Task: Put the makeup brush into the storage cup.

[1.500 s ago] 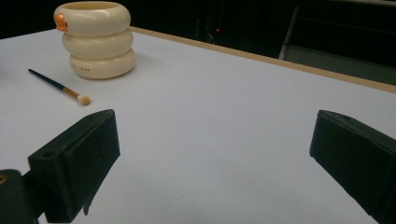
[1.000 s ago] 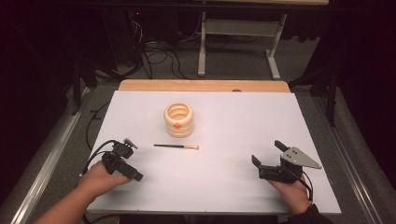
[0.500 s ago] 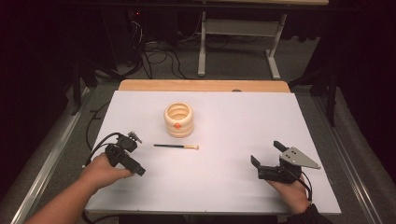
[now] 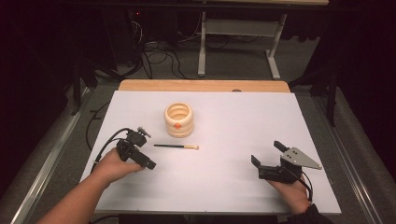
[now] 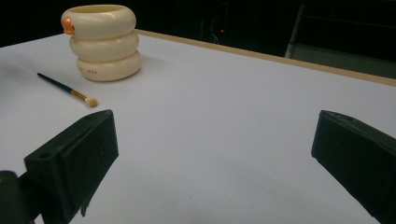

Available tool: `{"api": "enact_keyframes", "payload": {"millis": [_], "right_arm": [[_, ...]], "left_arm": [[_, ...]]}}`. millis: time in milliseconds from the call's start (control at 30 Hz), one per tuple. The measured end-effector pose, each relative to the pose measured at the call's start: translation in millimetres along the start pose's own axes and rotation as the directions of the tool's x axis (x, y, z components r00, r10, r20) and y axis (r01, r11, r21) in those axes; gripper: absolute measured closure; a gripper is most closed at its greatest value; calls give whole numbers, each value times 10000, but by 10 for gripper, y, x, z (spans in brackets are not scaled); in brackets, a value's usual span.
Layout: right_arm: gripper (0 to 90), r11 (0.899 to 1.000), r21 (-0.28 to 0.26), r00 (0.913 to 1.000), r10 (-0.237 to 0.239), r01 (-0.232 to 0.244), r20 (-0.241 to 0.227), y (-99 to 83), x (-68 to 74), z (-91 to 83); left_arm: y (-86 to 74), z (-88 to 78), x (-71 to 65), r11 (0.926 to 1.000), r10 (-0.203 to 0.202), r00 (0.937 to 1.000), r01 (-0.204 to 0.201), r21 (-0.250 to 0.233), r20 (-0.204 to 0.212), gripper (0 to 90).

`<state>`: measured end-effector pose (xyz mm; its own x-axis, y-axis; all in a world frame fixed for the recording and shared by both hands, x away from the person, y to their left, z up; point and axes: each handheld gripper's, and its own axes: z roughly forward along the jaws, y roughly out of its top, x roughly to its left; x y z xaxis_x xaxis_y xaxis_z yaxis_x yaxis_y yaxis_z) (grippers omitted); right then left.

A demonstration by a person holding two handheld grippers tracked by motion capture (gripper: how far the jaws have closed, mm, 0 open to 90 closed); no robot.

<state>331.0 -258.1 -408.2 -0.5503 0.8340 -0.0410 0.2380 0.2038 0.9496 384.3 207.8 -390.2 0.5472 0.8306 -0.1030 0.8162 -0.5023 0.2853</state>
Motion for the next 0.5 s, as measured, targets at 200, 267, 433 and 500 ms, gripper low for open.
{"api": "enact_keyframes", "payload": {"millis": [200, 267, 433, 500], "right_arm": [[16, 10000, 6, 10000, -38, 38, -11, -3, 10, 8], [16, 10000, 28, 10000, -2, 2, -9, -4, 14, 16], [16, 10000, 4, 10000, -66, 66, -44, -3, 7, 14], [16, 10000, 5, 10000, -10, 10, -81, -4, 8, 14]], "left_arm": [[158, 37, -32, 9995, 324, 9995, -324, 2, -55, 6], [218, 41, -33, 9990, 438, 9990, -438, 41, -4, 6], [350, 77, -22, 9971, 748, 9972, -749, 144, 67, 6], [390, 101, -18, 9968, 777, 9969, -778, 174, 91, 6]]}}
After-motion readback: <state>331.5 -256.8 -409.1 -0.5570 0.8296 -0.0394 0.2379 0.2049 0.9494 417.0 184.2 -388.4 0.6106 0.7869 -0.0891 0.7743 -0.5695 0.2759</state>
